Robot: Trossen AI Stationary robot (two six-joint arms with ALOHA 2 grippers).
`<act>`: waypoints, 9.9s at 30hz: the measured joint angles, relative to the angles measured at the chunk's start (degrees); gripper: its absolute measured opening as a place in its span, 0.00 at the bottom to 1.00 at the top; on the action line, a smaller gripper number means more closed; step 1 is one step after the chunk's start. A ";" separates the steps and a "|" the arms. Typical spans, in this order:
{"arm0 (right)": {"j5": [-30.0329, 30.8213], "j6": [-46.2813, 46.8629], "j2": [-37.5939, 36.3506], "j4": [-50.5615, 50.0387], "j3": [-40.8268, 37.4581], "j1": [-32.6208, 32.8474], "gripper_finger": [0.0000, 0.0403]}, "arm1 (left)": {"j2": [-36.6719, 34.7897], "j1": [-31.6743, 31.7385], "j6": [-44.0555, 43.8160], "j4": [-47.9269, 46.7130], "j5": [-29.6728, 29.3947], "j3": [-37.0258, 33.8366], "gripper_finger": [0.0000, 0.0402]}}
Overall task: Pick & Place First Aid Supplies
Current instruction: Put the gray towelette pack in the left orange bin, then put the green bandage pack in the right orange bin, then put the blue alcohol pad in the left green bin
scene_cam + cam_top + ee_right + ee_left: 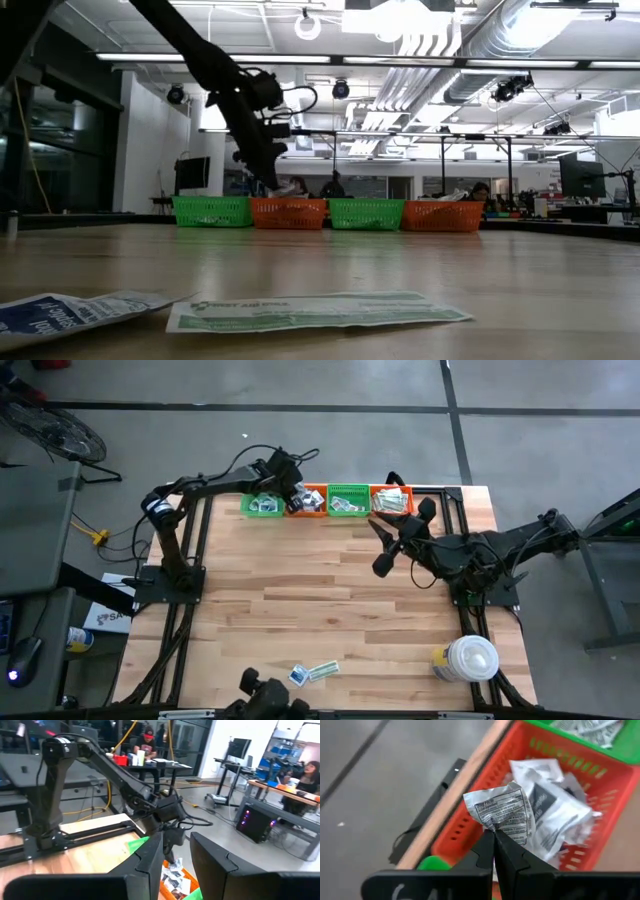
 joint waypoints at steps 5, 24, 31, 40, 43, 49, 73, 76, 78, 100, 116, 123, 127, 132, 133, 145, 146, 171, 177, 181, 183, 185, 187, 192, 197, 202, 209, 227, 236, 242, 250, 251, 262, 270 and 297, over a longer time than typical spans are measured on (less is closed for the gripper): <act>1.84 1.38 0.00 -0.71 0.00 -0.02 0.23 | 2.92 -0.10 0.40 1.17 1.38 0.00 0.00; 1.34 4.64 -0.02 -3.39 0.00 -0.02 0.23 | 3.84 -0.01 2.29 -6.93 3.72 6.46 0.00; 1.21 5.23 -0.04 -3.93 0.00 -0.02 0.23 | 3.84 -0.01 2.64 -15.01 1.50 7.54 0.00; -1.22 5.23 -0.04 -3.84 0.00 -0.02 0.23 | 3.84 -0.01 4.48 -14.95 1.53 7.56 0.15; -1.39 5.23 -0.04 -3.82 0.00 -0.02 0.23 | 3.84 -0.01 4.48 -14.97 1.57 7.56 0.25; -2.55 6.16 -0.04 -4.28 0.00 0.12 0.23 | 3.79 -0.01 5.95 -17.20 2.94 10.29 0.37; -31.88 14.75 0.29 -12.58 0.00 -0.28 0.23 | -15.89 -20.14 7.00 -40.39 -7.80 20.85 0.37; -36.50 14.73 1.62 -12.69 0.07 -0.28 0.23 | -19.12 -26.69 2.44 -42.77 -12.90 20.85 0.37; -38.89 14.71 3.17 -12.84 0.07 -0.26 0.23 | -20.57 -31.31 -1.25 -44.77 -16.81 20.85 0.37; -49.05 9.31 27.74 -13.43 0.04 6.92 0.38 | -22.52 -78.74 -37.46 -51.37 -45.48 20.79 0.37; -53.44 10.43 42.77 6.13 0.00 12.31 0.38 | -22.49 -87.48 -41.42 -51.39 -50.13 20.74 0.37; -52.38 14.00 46.80 9.98 0.00 12.28 0.39 | -22.47 -87.39 -41.36 -52.67 -49.80 20.72 0.37; -52.36 14.88 47.97 9.57 0.00 12.29 0.39 | -22.45 -87.39 -41.33 -52.81 -49.82 20.72 0.37; -49.89 15.72 48.30 9.49 0.00 12.18 0.40 | -22.45 -87.39 -41.33 -53.69 -49.66 20.72 0.37; -49.66 15.59 48.30 9.17 0.00 12.14 0.40 | -22.45 -87.39 -41.33 -53.87 -49.55 20.72 0.37; -51.12 16.09 50.42 4.27 0.22 12.16 0.40 | -22.45 -87.39 -41.33 -54.14 -49.49 20.72 0.37; -51.10 16.86 50.69 4.25 0.24 12.16 0.40 | -22.45 -87.39 -41.33 -54.14 -49.51 20.72 0.37; -52.65 23.97 52.83 0.36 0.31 12.11 0.06 | -22.45 -87.39 -41.29 -54.36 -49.49 20.72 0.37; -53.63 24.76 52.83 0.38 0.31 12.11 0.01 | -22.45 -87.39 -41.35 -54.51 -49.47 20.72 0.37; -53.18 26.17 52.17 0.16 0.17 12.11 0.00 | -22.45 -87.39 -41.35 -54.53 -49.45 20.72 0.37; -52.21 26.46 51.18 -0.13 0.05 12.09 0.00 | -22.45 -87.39 -41.35 -54.53 -49.44 20.72 0.37; -51.51 26.50 50.12 -0.56 -0.10 12.11 0.00 | -22.45 -87.39 -41.35 -54.53 -49.43 20.72 0.37; -50.94 26.46 48.82 -1.46 -0.23 12.21 0.00 | -22.45 -87.39 -41.35 -54.55 -49.43 20.72 0.37; -47.80 26.53 46.00 -4.14 -0.46 12.62 0.00 | -22.45 -87.39 -41.33 -54.53 -49.42 20.72 0.37; -44.12 26.70 43.58 -5.07 -0.31 12.77 0.00 | -22.45 -87.39 -41.40 -54.56 -49.36 20.72 0.37; -40.89 28.14 41.50 -5.58 -0.15 12.77 0.00 | -22.45 -87.39 -41.42 -54.55 -49.28 20.72 0.37; -36.32 29.92 37.81 -9.90 -0.11 12.23 0.00 | -22.45 -87.38 -41.51 -54.51 -49.05 20.72 0.37; -26.05 39.24 18.34 -41.72 -0.07 -1.38 0.00 | -22.45 -87.37 -38.49 -54.51 -49.83 20.72 0.37; -30.01 30.11 12.52 -53.33 -0.03 -16.48 0.00 | -22.45 -87.37 -36.89 -54.50 -50.04 20.72 0.37; -31.23 17.17 11.89 -55.19 0.00 -29.49 0.00 | -22.45 -87.39 -36.94 -54.47 -50.10 20.72 0.37; -34.90 -2.59 11.89 -53.52 0.00 -48.24 0.00 | -22.45 -87.37 -37.09 -54.34 -50.10 20.72 0.37; -36.63 -5.36 11.89 -52.58 0.00 -50.29 0.00 | -22.45 -87.37 -37.09 -54.34 -50.10 20.72 0.37; -47.46 -16.47 14.29 -42.98 0.07 -64.44 0.00 | -22.45 -87.37 -38.29 -54.23 -55.37 20.72 0.37; -46.59 -17.27 21.67 -40.33 0.07 -65.26 0.00 | -22.45 -87.35 -41.04 -54.25 -55.98 20.72 0.37; -46.07 -16.48 26.23 -36.01 0.04 -66.68 0.16 | -22.45 -87.35 -43.28 -53.98 -56.05 20.72 0.37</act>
